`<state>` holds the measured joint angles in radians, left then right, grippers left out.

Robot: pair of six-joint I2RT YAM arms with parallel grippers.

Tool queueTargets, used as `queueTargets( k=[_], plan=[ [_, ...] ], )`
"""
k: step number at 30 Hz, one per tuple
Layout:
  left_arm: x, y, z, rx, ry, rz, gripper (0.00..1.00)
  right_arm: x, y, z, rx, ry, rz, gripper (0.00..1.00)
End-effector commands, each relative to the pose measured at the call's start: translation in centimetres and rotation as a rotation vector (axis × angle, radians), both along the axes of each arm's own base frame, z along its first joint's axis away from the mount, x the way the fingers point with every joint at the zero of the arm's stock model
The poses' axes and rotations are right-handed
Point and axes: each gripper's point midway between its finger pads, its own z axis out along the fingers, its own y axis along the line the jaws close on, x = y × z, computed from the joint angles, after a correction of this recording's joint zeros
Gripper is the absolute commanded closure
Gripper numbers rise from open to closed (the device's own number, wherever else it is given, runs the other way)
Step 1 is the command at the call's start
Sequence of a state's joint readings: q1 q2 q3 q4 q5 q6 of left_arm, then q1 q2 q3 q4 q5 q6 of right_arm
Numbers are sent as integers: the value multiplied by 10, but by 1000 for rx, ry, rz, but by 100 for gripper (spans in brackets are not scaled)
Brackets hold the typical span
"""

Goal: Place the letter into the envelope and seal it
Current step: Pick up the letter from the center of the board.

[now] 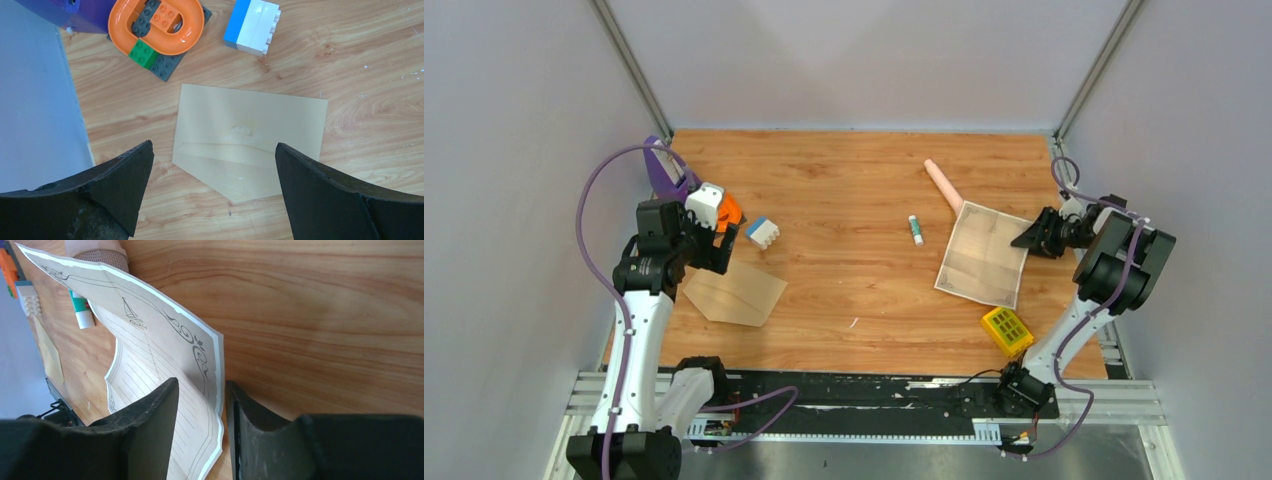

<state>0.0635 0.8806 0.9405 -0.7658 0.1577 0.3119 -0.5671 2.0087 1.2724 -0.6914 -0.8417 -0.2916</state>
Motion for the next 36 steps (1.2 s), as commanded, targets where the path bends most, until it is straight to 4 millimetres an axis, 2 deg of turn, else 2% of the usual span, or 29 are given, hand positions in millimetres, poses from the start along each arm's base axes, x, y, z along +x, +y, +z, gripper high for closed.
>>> queueTargets(
  k=[1,4,6,8,12,16,20,24,27,31,32,36],
  plan=[
    [2,-3,11,-27,-41,2,0,0,3,-13,18,8,24,64],
    [1,-3,12,-28,-42,1,0,1,4,-6,16,-9,29,81],
    [1,-3,13,-27,-43,-2,0,2,4,3,6,-35,33,93],
    [2,-4,14,-25,-47,-7,0,3,4,18,-11,-71,37,100],
    [5,-1,22,-8,-58,-6,0,5,3,53,-69,-158,45,100],
    [9,0,45,2,-107,-8,0,5,3,90,-126,-240,55,100],
    [15,-8,66,-27,-149,-42,0,4,11,137,-160,-335,76,100],
    [23,-31,92,-97,-195,-153,0,0,37,190,-168,-441,129,100],
    [30,-41,111,-116,-221,-200,0,-6,66,224,-182,-516,186,100],
    [41,-53,139,-122,-257,-248,0,-20,117,268,-189,-637,300,100],
    [44,-65,148,-132,-269,-291,0,-25,130,281,-190,-671,329,100],
    [57,-87,169,-171,-309,-364,0,-42,177,322,-141,-771,434,100]
  ],
)
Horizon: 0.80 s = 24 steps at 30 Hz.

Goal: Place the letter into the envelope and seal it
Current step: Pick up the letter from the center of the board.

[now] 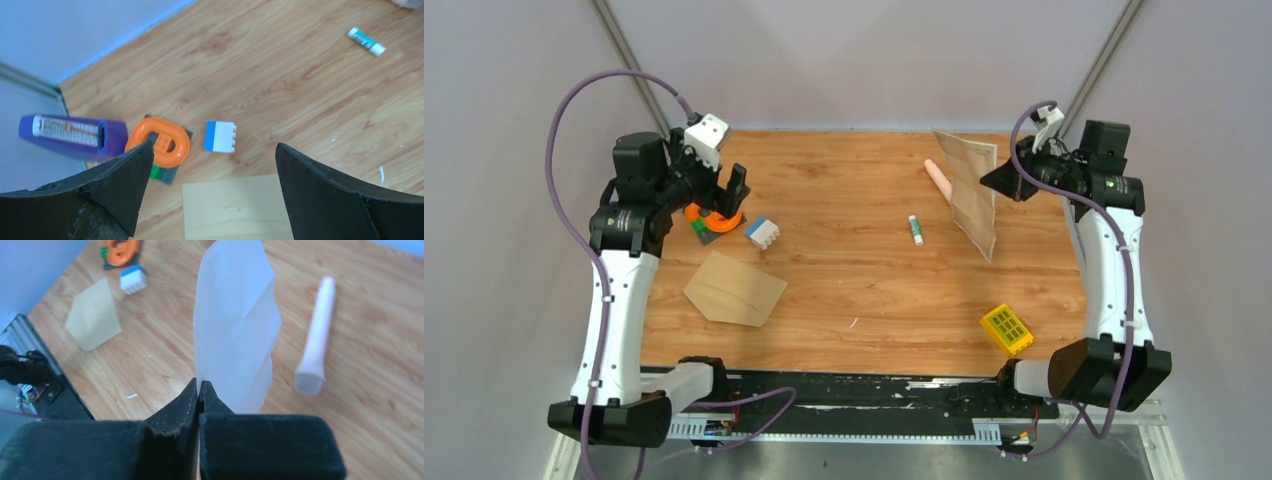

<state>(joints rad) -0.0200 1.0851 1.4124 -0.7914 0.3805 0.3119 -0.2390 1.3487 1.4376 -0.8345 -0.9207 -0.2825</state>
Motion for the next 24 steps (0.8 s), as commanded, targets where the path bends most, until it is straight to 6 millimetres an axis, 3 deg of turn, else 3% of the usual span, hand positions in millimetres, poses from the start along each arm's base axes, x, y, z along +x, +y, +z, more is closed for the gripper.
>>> queueTargets(
  k=[1,8,16,24],
  plan=[
    [13,-29,29,-57,-56,-97,0,-24,46,60,56,-112,137,100],
    [33,-71,45,-104,-76,-227,0,-48,82,104,167,-168,336,100],
    [20,-135,63,-296,-81,-505,0,-73,97,121,295,-157,531,100],
    [0,-184,48,-468,27,-660,0,-95,101,117,337,-156,595,100]
  ],
)
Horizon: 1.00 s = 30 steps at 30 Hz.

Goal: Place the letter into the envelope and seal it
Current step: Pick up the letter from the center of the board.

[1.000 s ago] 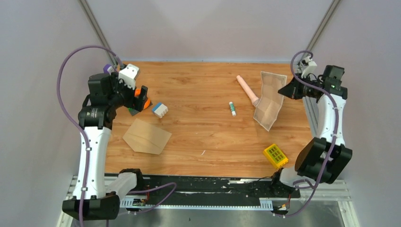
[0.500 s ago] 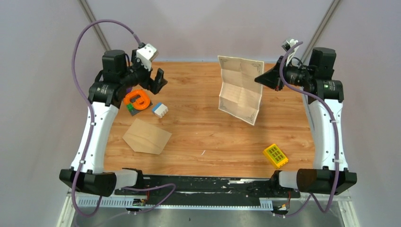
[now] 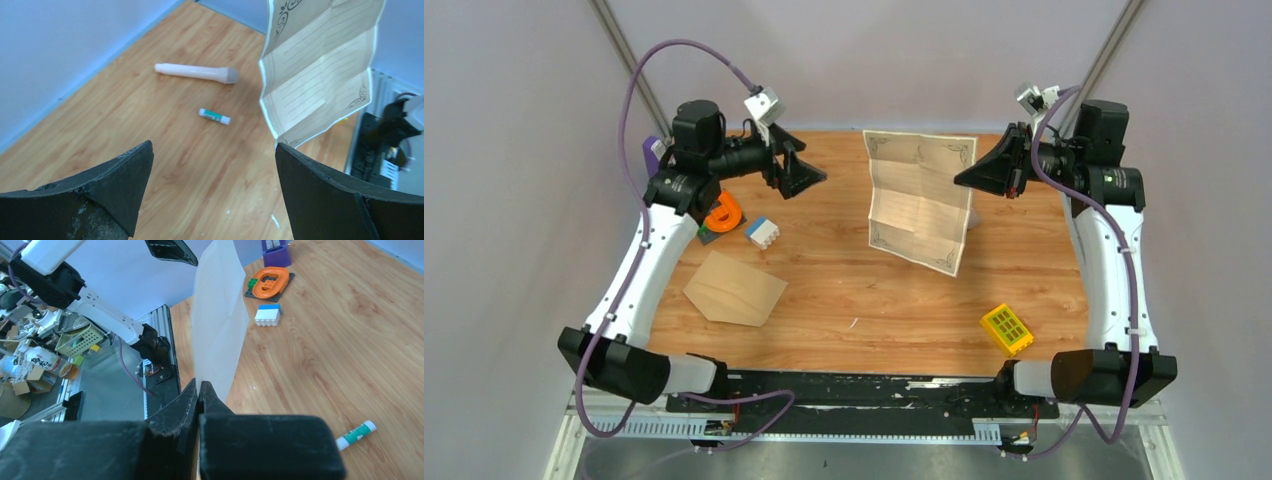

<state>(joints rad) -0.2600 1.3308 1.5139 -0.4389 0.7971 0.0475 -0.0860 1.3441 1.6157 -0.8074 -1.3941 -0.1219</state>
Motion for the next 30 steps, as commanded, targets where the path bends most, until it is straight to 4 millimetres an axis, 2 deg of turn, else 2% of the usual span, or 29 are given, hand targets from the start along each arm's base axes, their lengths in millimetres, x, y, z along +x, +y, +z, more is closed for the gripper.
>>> queueTargets(
  k=[1,6,12,17,22,30],
  plan=[
    [-20,-32,-4,-97,52,-130,0,-28,6,10,41,-54,88,100],
    [-27,-47,-26,-120,118,-200,0,-47,8,8,46,-92,98,100],
    [-33,-50,-41,-138,144,-231,0,-62,10,13,53,-115,110,100],
    [-39,-54,-45,-156,161,-283,0,-61,10,12,70,-74,150,100],
    [-57,-63,-46,-229,160,-418,0,-49,9,0,83,-3,148,100],
    [-83,-80,-51,-230,200,-570,0,-40,10,-14,89,35,145,100]
  ],
)
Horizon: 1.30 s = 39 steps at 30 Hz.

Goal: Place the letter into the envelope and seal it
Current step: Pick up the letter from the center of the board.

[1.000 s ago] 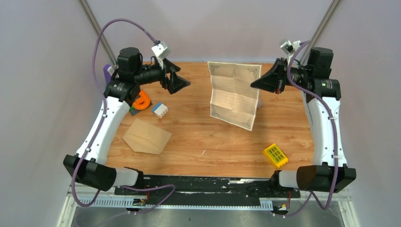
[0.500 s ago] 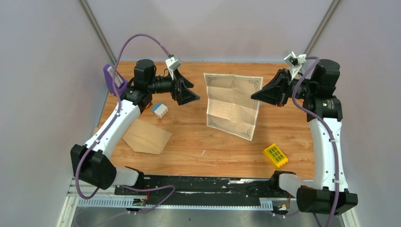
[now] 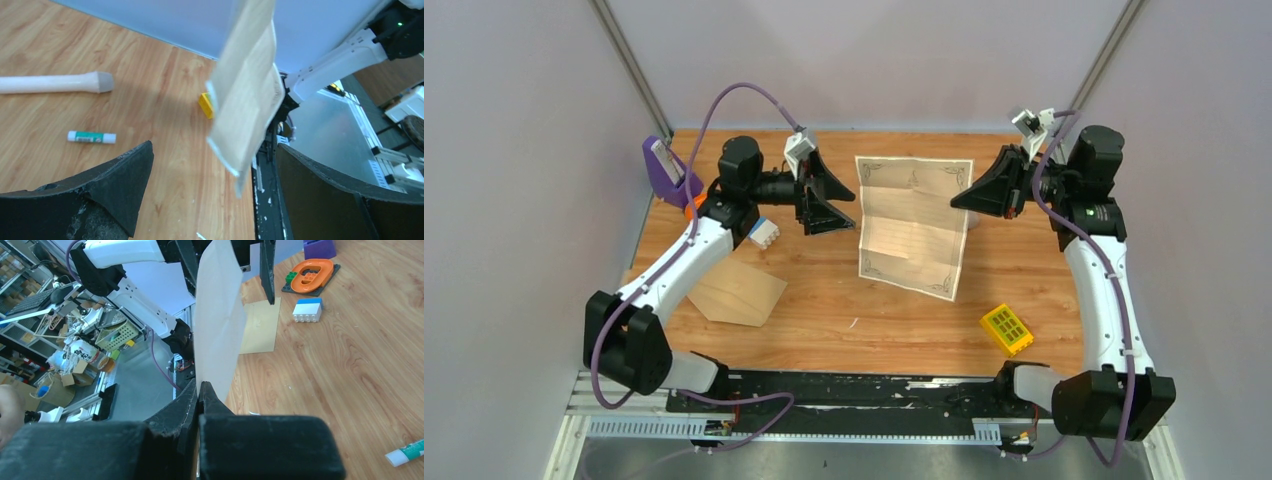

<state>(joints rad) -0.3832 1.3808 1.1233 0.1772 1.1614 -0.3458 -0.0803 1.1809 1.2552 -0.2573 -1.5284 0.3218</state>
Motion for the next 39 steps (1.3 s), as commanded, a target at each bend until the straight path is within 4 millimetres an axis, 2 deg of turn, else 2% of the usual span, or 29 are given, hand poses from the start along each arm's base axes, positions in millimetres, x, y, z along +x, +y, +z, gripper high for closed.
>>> queueTargets(
  k=[1,5,9,20,25,34,39],
  plan=[
    [-25,-12,12,-39,-30,-143,0,-2,1,4,-1,-48,26,100],
    [-28,-20,10,-39,-24,-172,0,-3,2,2,0,-47,31,100],
    [-22,-22,5,-29,-19,-145,0,-9,2,2,0,-58,48,100],
    [-18,-19,-2,18,-63,-101,0,-19,2,5,-2,-93,60,100],
    [-15,-21,-3,12,-49,-98,1,-14,1,-1,2,-53,63,100],
    [-24,-31,-8,14,-11,-152,12,-6,1,-8,3,-28,48,100],
    [-29,-38,-12,14,19,-180,11,-5,2,-9,4,-28,42,100]
  ],
)
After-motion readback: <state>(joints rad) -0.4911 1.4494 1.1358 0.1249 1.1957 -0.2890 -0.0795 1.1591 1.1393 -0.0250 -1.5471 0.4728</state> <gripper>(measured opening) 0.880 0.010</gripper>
